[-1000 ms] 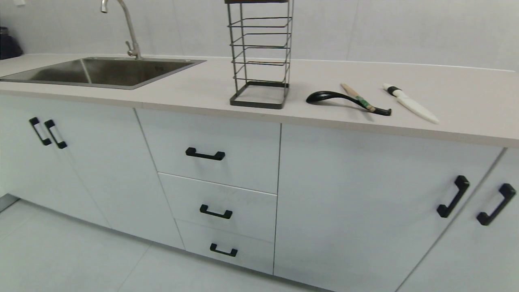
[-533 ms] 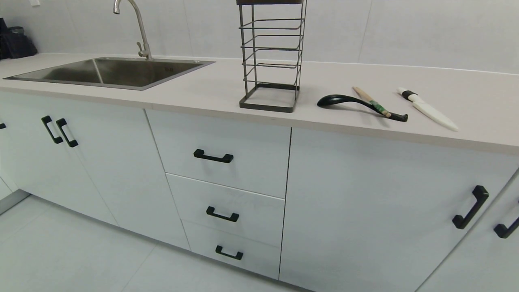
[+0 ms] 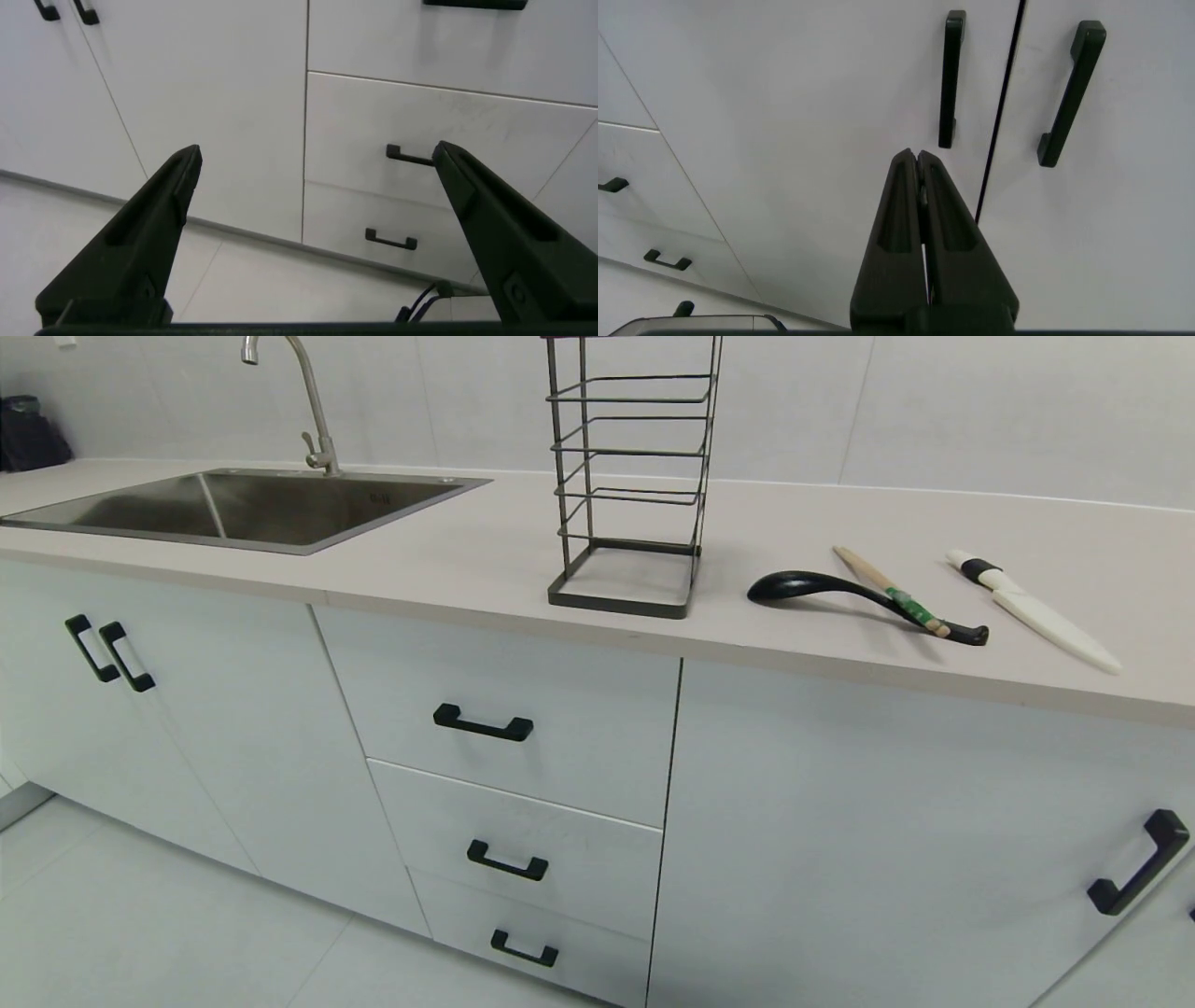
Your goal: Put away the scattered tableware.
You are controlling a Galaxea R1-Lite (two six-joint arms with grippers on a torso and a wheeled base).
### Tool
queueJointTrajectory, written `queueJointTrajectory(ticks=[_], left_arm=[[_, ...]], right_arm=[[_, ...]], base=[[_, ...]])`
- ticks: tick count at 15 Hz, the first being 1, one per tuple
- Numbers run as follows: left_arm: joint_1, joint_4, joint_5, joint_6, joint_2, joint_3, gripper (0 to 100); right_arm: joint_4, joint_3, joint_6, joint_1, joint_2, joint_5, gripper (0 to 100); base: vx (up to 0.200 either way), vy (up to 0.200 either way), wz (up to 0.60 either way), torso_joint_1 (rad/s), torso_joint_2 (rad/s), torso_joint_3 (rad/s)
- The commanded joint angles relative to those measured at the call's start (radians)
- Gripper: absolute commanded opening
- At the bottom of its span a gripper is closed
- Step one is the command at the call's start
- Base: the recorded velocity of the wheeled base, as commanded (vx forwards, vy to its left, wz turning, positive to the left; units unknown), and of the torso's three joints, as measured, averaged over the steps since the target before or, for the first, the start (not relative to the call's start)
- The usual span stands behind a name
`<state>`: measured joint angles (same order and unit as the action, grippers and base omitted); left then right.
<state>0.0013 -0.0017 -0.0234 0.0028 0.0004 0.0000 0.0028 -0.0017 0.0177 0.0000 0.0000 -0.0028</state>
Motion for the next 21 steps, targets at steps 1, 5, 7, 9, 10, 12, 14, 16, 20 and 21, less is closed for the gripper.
queueJointTrajectory(ticks=[1, 5, 7, 9, 10, 12, 14, 16, 20, 21], left_arm=[[0.0, 0.0, -0.004, 0.003, 0.001, 0.0, 100], [0.014, -0.253, -0.086, 0.04, 0.062, -0.138, 100], [-0.009, -0.19, -0.115, 0.036, 0.079, -0.147, 100], [-0.046, -0.169, -0.191, 0.033, 0.176, -0.196, 100], [-0.063, -0.17, -0.228, 0.039, 0.254, -0.235, 100], [-0.092, -0.176, -0.286, 0.095, 0.397, -0.298, 100], [-0.119, -0.178, -0.332, 0.304, 0.523, -0.311, 100], [-0.147, -0.173, -0.363, 0.456, 0.609, -0.313, 100], [-0.222, -0.17, -0.368, 0.709, 0.826, -0.31, 100], [-0.273, -0.172, -0.36, 0.767, 0.879, -0.31, 100]], right_arm=[[0.0, 0.0, 0.001, 0.0, 0.002, 0.0, 0], [0.0, 0.0, 0.004, 0.0, 0.0, 0.007, 0], [0.0, 0.0, 0.004, 0.0, 0.0, 0.009, 0], [0.0, 0.0, 0.004, 0.0, 0.0, 0.007, 0], [0.0, 0.0, 0.004, 0.0, 0.0, 0.007, 0], [0.0, 0.0, 0.004, 0.0, 0.0, 0.007, 0], [0.0, 0.0, 0.004, 0.0, 0.0, 0.007, 0], [0.0, 0.0, 0.004, 0.0, 0.0, 0.007, 0], [0.0, 0.0, 0.004, 0.0, 0.0, 0.007, 0], [0.0, 0.0, 0.004, 0.0, 0.0, 0.007, 0]], base=[[0.0, 0.0, 0.0, 0.0, 0.0, 0.0], [0.0, 0.0, 0.0, 0.0, 0.0, 0.0], [0.0, 0.0, 0.0, 0.0, 0.0, 0.0], [0.0, 0.0, 0.0, 0.0, 0.0, 0.0], [0.0, 0.0, 0.0, 0.0, 0.0, 0.0], [0.0, 0.0, 0.0, 0.0, 0.0, 0.0], [0.0, 0.0, 0.0, 0.0, 0.0, 0.0], [0.0, 0.0, 0.0, 0.0, 0.0, 0.0], [0.0, 0.0, 0.0, 0.0, 0.0, 0.0], [0.0, 0.0, 0.0, 0.0, 0.0, 0.0]])
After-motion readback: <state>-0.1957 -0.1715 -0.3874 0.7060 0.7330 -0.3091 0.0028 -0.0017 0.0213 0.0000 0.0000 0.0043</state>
